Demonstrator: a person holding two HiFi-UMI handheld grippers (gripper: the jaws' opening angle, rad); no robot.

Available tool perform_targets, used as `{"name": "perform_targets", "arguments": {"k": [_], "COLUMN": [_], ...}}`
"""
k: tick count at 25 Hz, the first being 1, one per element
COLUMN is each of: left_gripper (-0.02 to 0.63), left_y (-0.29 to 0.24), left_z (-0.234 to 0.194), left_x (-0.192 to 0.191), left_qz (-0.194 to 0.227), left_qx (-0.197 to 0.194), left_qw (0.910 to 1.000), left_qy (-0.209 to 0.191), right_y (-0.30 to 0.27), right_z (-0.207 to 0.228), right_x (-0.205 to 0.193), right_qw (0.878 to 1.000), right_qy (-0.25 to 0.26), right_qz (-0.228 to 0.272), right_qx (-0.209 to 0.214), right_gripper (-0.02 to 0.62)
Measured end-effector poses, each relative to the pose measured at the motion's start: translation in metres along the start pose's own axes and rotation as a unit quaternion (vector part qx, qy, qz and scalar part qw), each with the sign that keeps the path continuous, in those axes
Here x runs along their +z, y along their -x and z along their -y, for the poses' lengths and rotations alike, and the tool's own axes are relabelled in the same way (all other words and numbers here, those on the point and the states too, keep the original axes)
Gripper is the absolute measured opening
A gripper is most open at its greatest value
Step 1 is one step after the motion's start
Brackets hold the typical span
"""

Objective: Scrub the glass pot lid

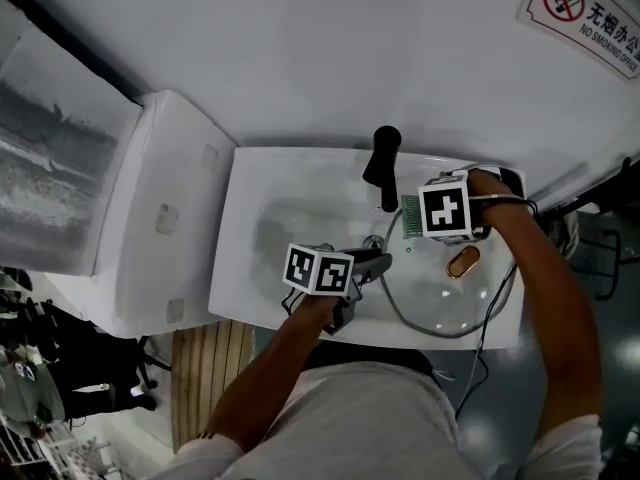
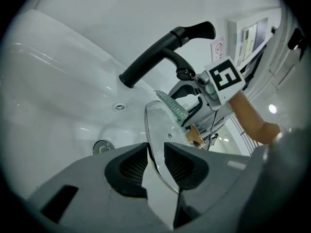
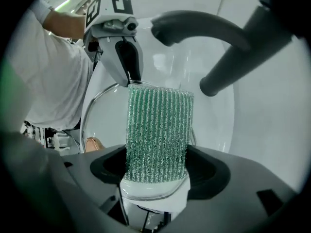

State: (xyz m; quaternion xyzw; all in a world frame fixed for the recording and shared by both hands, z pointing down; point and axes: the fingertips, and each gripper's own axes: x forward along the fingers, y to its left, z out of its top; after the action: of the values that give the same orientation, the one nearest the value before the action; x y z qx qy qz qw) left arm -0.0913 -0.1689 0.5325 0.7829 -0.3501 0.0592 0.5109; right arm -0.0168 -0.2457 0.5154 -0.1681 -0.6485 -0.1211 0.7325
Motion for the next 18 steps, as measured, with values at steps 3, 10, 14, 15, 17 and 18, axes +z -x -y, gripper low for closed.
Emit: {"name": "perform_targets", "arguments": {"k": [3, 10, 14, 15, 17, 18], "left_gripper": [0.118, 0.117, 0.115, 0.115, 0.114, 0.114], "left_y": [0.001, 0.001, 0.001, 0.001, 0.001, 0.001], "left_z": [-0.001, -0.001, 0.0, 0.0, -0.001, -0.001], "left_x": [0.0, 0.0, 0.0, 0.0, 0.0, 0.0], "left_qz": [0.001, 0.0, -0.001, -0.001, 0.0, 0.0], "left_qx": [0.002, 0.004, 0.003, 0.003, 0.003, 0.004], "left_qw": [1.0, 1.0, 1.0, 1.0, 1.0, 1.0], "left_qy": [-0.001, -0.002, 0.0, 0.002, 0.004, 0.004], "right_y": [0.0, 0.002, 0.0, -0.001, -0.004, -0.005], "right_z": [0.006, 0.018, 0.018, 0.017, 0.016, 0.016], "right_x": [-0.017, -0.053, -0.075, -0.08, -0.089, -0.092], "right_qw": [0.997, 0.955, 0.912, 0.903, 0.886, 0.877], "right_qy": [-0.071, -0.272, -0.376, -0.394, -0.425, -0.44], "right_qz": [0.028, 0.122, 0.162, 0.167, 0.181, 0.19], "right_qx": [-0.002, 0.014, 0.028, 0.028, 0.03, 0.031], "right_gripper": [0.348, 0.348, 0.348, 0.348, 0.348, 0.348]}}
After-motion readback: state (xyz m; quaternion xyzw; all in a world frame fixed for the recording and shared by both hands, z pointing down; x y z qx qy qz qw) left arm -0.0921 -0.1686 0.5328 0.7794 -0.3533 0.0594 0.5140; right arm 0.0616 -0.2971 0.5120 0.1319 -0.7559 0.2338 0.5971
